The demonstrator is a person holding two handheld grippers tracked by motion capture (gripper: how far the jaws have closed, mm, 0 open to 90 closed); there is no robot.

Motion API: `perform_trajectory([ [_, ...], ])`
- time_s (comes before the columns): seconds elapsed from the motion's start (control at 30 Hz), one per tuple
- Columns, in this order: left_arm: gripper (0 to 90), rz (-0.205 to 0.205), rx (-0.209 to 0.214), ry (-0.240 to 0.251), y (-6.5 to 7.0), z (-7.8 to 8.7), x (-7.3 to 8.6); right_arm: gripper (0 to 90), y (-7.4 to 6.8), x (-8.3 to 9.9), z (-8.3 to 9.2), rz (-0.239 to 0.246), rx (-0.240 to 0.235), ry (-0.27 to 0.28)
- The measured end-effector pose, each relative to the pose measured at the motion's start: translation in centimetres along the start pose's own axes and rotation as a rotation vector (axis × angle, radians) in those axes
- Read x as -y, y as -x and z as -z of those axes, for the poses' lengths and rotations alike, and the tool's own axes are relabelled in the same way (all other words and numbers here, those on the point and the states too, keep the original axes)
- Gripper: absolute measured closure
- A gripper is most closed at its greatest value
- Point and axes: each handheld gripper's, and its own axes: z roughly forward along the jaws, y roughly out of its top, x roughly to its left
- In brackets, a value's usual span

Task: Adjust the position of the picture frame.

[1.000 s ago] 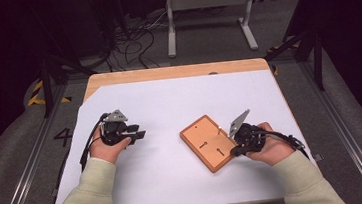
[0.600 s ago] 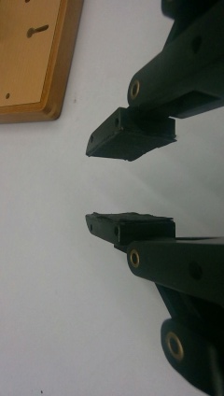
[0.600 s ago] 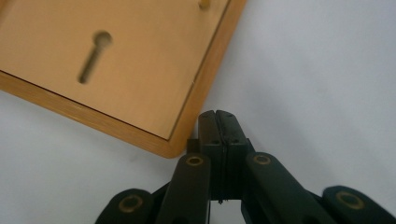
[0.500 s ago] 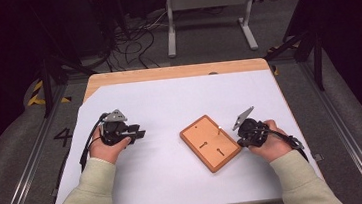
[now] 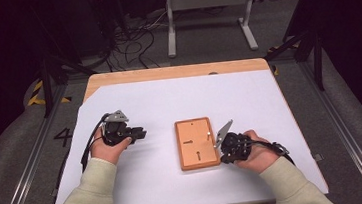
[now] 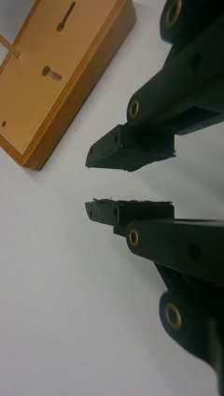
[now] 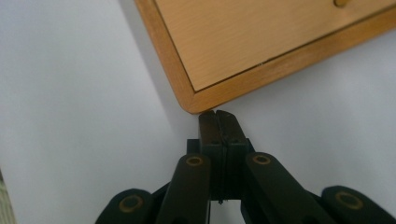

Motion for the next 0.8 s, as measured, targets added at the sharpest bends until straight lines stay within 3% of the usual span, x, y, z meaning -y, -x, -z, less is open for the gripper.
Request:
perform_trajectory([
  [0.1,75.8,-0.003,-0.014,-0.011,0.3,-0.7,-0.1,90.0,-0.6,-1.1,-0.8,0.033,-0.006,0.063],
  [0.27,74.0,-0.006,-0.035,0.015,0.5,-1.4,-0.4,90.0,-1.1,-2.3,-1.7,0.040,0.010,0.164],
  [0.33,74.1,0.013,-0.032,0.019,0.5,-1.6,-0.4,90.0,-1.3,-2.7,-2.1,0.048,0.024,0.200],
  [0.67,75.2,0.019,-0.039,0.007,0.9,-1.4,-0.4,90.0,-1.4,-3.6,-3.0,0.025,0.045,0.265],
  [0.8,77.6,0.027,-0.004,0.016,1.5,-0.7,0.0,90.0,-1.4,-3.8,-3.1,0.029,0.054,0.279],
])
